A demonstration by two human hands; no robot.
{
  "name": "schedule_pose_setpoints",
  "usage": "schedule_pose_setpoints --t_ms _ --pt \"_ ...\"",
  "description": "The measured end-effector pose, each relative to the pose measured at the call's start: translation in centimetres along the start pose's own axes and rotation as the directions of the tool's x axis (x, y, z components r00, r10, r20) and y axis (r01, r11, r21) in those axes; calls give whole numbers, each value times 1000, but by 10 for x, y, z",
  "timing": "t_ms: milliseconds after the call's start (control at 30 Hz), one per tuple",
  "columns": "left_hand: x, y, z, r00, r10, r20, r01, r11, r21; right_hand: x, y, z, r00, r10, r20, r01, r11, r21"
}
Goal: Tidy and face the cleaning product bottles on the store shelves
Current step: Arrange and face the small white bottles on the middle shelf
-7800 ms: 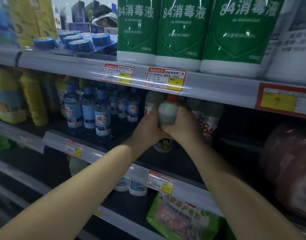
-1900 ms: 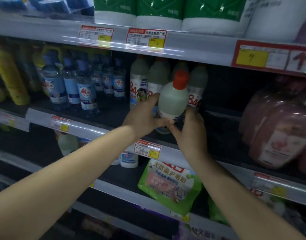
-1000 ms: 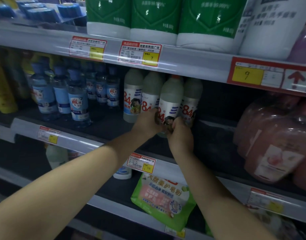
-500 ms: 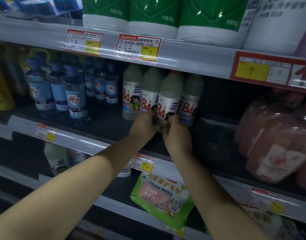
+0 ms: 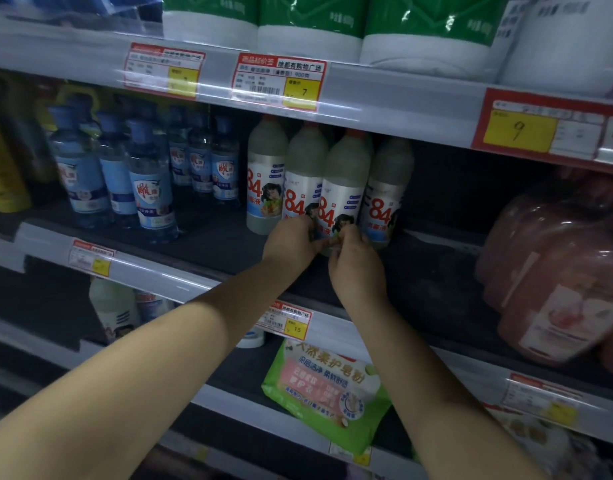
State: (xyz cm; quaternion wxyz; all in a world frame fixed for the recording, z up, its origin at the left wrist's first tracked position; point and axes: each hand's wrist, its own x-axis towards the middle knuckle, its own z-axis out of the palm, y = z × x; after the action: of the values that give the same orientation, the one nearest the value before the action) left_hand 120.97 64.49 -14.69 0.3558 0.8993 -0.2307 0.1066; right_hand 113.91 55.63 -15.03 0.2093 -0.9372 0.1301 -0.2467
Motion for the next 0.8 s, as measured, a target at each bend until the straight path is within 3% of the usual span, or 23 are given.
schedule_pose_setpoints --t_ms 267,467,567,633,700,800 --pt "2 2 0 1000 4 23 -4 1000 14 0 0 -1 997 36 62 -37 999 17" --pt "-9 -3 -24 985 43 165 -46 999 13 -3 -2 -7 998 54 40 -54 998 -13" --pt "-22 -15 -44 981 55 188 -64 997 43 -8 -12 -10 1000 -6 -10 6 1000 -22" --pt "-33 -31 -55 992 77 98 -89 989 120 -14 -28 -10 993 -113 -34 113 993 -24" --pt "-46 -52 -66 987 125 -98 -106 978 179 -24 -53 -6 965 -254 -69 253 967 -15" --pt "-71 -80 -87 931 189 -313 -122 968 222 -41 -90 12 858 -489 -160 498 867 19"
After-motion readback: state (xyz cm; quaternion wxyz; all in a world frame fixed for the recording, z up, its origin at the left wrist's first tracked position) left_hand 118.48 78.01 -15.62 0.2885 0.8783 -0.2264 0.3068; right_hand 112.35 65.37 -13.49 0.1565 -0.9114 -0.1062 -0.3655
